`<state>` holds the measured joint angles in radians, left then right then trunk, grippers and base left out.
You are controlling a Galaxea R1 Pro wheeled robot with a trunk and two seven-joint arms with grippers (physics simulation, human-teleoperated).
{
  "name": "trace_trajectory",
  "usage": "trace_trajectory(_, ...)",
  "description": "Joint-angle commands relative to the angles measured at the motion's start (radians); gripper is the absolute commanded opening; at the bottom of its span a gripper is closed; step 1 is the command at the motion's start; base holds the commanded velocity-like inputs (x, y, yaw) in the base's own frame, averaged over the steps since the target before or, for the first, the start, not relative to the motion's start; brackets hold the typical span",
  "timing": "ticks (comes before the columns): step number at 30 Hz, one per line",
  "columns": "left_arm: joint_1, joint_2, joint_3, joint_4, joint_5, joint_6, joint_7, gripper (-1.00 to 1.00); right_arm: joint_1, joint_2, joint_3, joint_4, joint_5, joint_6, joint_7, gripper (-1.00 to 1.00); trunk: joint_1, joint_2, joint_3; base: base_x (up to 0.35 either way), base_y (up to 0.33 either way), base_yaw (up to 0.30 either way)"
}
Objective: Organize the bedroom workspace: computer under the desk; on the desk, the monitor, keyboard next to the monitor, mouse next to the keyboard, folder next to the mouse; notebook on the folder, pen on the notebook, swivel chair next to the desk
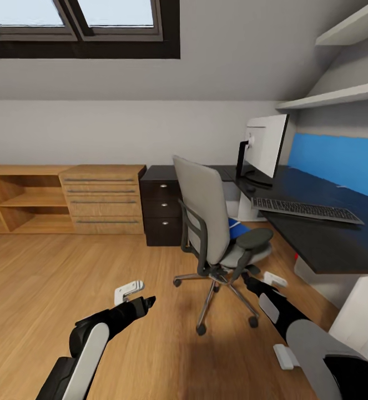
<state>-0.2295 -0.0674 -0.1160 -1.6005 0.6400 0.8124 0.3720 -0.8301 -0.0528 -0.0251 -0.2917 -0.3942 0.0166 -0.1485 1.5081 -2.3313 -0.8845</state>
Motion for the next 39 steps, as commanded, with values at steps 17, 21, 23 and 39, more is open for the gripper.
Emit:
trace_trajectory(17, -0.001, -0.002, -0.001, 0.0, 0.011, 0.002, 0.012, 1.0, 0.0, -0.008, -0.004, -0.001, -0.008, 0.002, -0.003, 1.0, 0.065, -0.12, -0.054, 0.0, 0.0, 0.0)
trace_trajectory(21, -0.001, -0.002, -0.001, 0.001, 0.01, 0.002, 0.012, 1.0, 0.0, -0.009, -0.004, -0.001, -0.008, 0.001, -0.003, 1.0, 0.08, -0.148, -0.067, 0.0, 0.0, 0.0)
trace_trajectory(23, -0.001, -0.002, -0.001, 0.001, 0.01, 0.001, 0.013, 1.0, -0.001, -0.009, -0.004, 0.0, -0.008, 0.0, -0.003, 1.0, 0.088, -0.162, -0.073, 0.0, 0.0, 0.0)
trace_trajectory(39, -0.001, 0.0, 0.0, 0.007, 0.012, 0.001, 0.012, 1.0, 0.0, -0.009, -0.002, 0.0, -0.003, -0.025, -0.003, 1.0, 0.096, -0.171, -0.111, 0.0, 0.0, 0.0)
